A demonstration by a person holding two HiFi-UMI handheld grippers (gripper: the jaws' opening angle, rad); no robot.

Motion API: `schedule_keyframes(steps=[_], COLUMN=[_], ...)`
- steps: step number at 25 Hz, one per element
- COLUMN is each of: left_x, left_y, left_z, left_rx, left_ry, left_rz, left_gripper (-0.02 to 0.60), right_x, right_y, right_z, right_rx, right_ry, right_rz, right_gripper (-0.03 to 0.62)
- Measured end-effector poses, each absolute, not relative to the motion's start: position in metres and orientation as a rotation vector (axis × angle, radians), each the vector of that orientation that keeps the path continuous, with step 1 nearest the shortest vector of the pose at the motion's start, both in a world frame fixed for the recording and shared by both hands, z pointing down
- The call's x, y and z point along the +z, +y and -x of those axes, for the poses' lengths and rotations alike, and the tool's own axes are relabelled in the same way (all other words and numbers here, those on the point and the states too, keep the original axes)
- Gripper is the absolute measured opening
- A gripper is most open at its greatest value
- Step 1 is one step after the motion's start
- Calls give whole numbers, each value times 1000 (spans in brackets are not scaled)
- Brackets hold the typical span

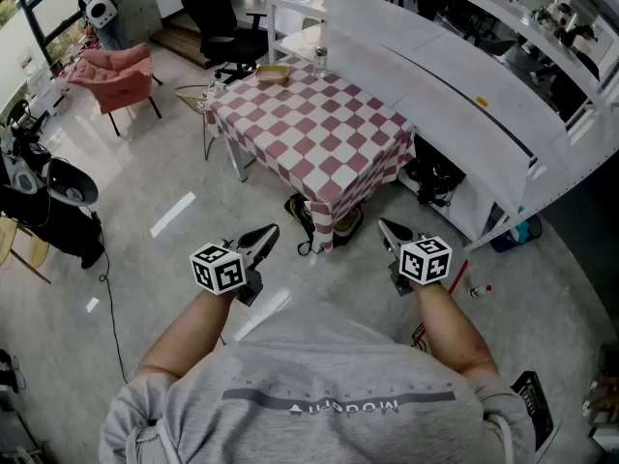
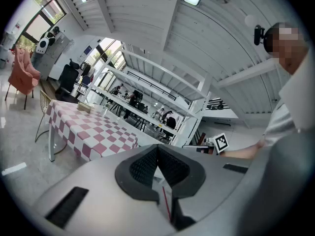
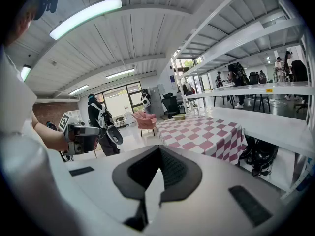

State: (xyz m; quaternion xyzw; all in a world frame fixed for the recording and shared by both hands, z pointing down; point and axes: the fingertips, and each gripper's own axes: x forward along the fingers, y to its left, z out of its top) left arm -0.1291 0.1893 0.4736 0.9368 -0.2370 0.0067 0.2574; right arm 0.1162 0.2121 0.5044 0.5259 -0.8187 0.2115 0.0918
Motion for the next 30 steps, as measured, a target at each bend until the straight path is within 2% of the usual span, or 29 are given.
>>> schedule_keyframes(steps=[18, 30], left_x=[473, 468], left_y=[194, 222], left_z=[98, 38], left_rx=[36, -12], left_ry=[-663, -740], left_rz=[-2530, -2523], left_gripper=[11, 11], right_x=[498, 490], right_y=[206, 218], right_z=[-128, -166], right_rx=[624, 553], right_ry=[-2476, -2515], right_rz=[-1479, -1387], right_gripper=[25, 25])
